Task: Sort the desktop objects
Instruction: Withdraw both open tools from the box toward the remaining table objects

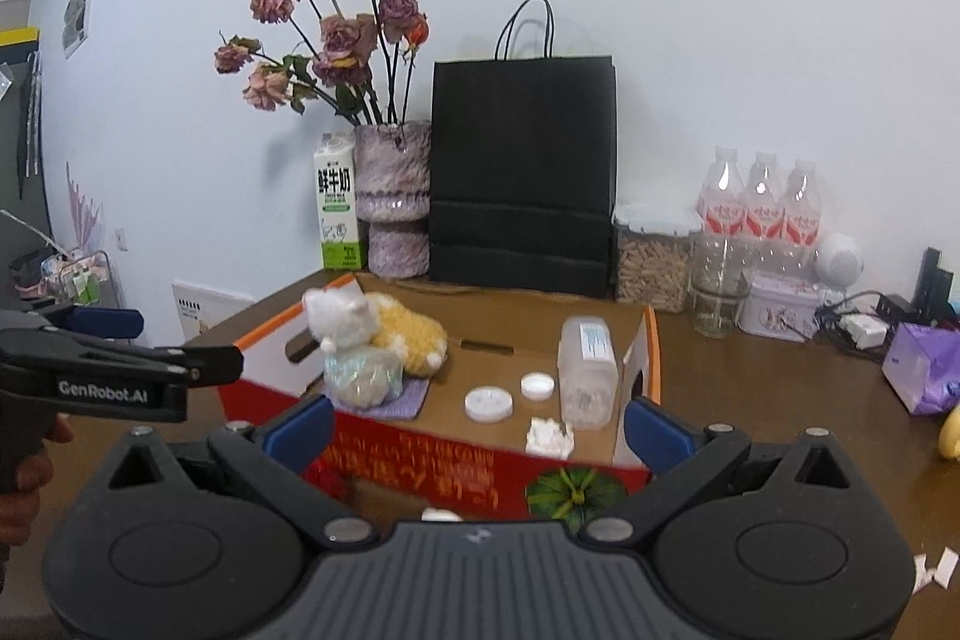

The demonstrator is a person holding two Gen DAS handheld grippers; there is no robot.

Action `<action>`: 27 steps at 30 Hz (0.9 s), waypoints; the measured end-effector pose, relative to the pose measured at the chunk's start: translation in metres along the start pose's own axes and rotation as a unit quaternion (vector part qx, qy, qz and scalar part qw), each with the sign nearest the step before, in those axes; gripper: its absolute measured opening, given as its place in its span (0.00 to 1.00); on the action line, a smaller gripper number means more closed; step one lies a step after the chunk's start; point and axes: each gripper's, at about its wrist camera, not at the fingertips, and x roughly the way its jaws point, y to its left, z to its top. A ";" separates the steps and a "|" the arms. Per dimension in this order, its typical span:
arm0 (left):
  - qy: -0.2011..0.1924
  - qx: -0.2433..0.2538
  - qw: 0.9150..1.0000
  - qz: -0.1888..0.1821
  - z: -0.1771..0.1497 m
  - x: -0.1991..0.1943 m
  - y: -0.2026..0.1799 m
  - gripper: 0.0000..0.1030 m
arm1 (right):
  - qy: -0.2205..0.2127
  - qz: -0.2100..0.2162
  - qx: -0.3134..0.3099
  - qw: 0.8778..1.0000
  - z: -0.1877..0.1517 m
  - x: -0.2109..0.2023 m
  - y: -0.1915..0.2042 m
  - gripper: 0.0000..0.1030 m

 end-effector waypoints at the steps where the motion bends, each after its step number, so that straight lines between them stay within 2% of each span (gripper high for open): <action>1: 0.002 0.000 1.000 -0.001 -0.003 -0.002 0.000 1.00 | 0.003 0.000 0.000 1.000 -0.004 -0.002 0.000 1.00; 15: 0.049 -0.002 0.999 -0.013 -0.053 -0.012 0.000 1.00 | 0.065 -0.011 0.005 0.998 -0.058 -0.011 -0.001 1.00; 22: 0.046 0.008 0.999 -0.024 -0.051 -0.006 -0.011 1.00 | 0.076 -0.020 0.009 0.997 -0.065 -0.003 -0.005 1.00; 27: 0.033 0.012 0.999 -0.019 -0.047 0.002 -0.017 1.00 | 0.077 -0.040 0.016 0.996 -0.064 0.005 -0.016 1.00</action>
